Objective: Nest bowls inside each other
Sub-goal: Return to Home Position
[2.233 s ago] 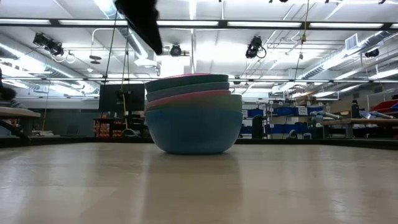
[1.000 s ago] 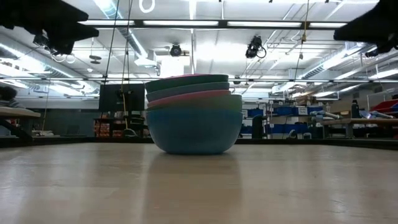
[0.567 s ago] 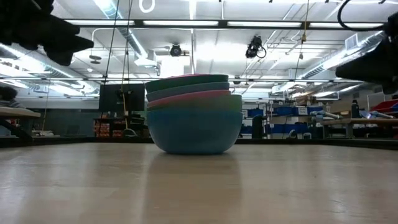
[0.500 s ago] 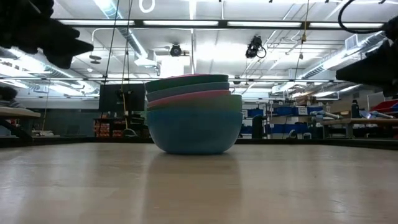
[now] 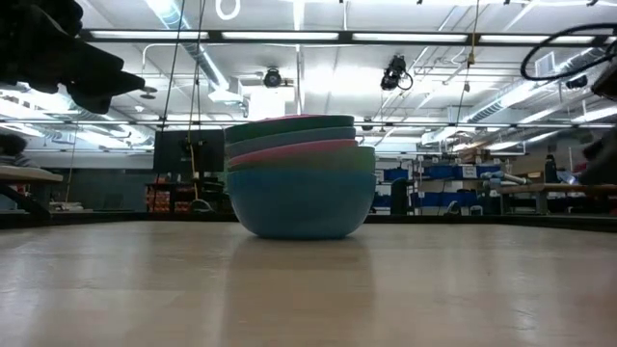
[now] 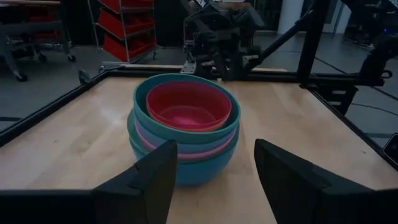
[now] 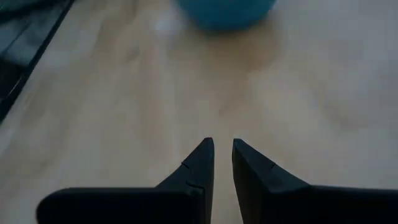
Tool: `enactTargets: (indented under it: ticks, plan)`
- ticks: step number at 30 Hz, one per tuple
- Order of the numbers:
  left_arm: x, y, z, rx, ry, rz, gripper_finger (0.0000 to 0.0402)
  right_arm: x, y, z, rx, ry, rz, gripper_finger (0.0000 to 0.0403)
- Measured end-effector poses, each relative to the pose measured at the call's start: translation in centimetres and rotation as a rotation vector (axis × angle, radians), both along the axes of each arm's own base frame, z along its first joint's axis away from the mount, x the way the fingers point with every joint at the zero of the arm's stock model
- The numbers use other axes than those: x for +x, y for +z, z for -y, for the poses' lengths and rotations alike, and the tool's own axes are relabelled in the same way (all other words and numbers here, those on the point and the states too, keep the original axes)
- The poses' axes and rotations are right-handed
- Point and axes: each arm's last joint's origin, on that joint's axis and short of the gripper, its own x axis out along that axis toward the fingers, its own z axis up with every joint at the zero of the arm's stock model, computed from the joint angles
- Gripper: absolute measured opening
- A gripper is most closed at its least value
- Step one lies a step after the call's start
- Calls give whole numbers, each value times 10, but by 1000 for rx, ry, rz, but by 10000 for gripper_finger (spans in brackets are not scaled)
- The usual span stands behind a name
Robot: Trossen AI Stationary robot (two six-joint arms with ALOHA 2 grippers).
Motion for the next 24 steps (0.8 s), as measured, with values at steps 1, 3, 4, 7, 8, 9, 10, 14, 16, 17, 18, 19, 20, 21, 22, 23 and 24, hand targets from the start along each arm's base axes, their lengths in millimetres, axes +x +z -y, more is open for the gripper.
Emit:
enactTargets:
  ticks: [1, 3, 4, 7, 8, 9, 10, 14, 16, 17, 18, 19, 20, 21, 22, 23, 24]
  plan:
    - [0, 0, 0, -2, 1, 0, 223, 0, -1, -1, 22, 39, -34, 48]
    - [0, 0, 0, -3, 1, 1, 223, -1, -2, -4, 63, 109, -96, 48]
    - [0, 0, 0, -2, 1, 0, 224, -2, -3, -5, 81, 141, -125, 48]
    - [0, 0, 0, -2, 1, 0, 224, -4, -4, -7, 128, 223, -197, 48]
    - [0, 0, 0, -2, 1, 0, 224, -4, -5, -8, 141, 244, -216, 48]
    - [0, 0, 0, -2, 1, 0, 224, -5, -5, -9, 152, 264, -233, 48]
    - [0, 0, 0, -2, 1, 0, 224, -5, -5, -9, 161, 280, -248, 48]
    - [0, 0, 0, -1, 1, 0, 224, -6, -6, -10, 182, 317, -280, 48]
    - [0, 0, 0, -1, 1, 0, 224, -6, -6, -11, 186, 324, -286, 48]
    - [0, 0, 0, -1, 1, 0, 224, -6, -6, -11, 186, 324, -286, 48]
    - [0, 0, 0, -1, 1, 0, 224, -6, -6, -11, 186, 324, -286, 48]
    - [0, 0, 0, -1, 1, 0, 224, -6, -6, -11, 186, 324, -286, 48]
    - [0, 0, 0, -1, 1, 0, 224, -6, -6, -11, 186, 324, -286, 48]
    - [0, 0, 0, -1, 1, 0, 224, -6, -6, -11, 186, 324, -286, 48]
    - [0, 0, 0, -1, 1, 0, 224, -6, -6, -11, 186, 324, -286, 48]
    - [0, 0, 0, -1, 1, 0, 224, -6, -6, -11, 186, 324, -286, 48]
    - [0, 0, 0, -1, 1, 0, 224, -6, -6, -11, 186, 324, -286, 48]
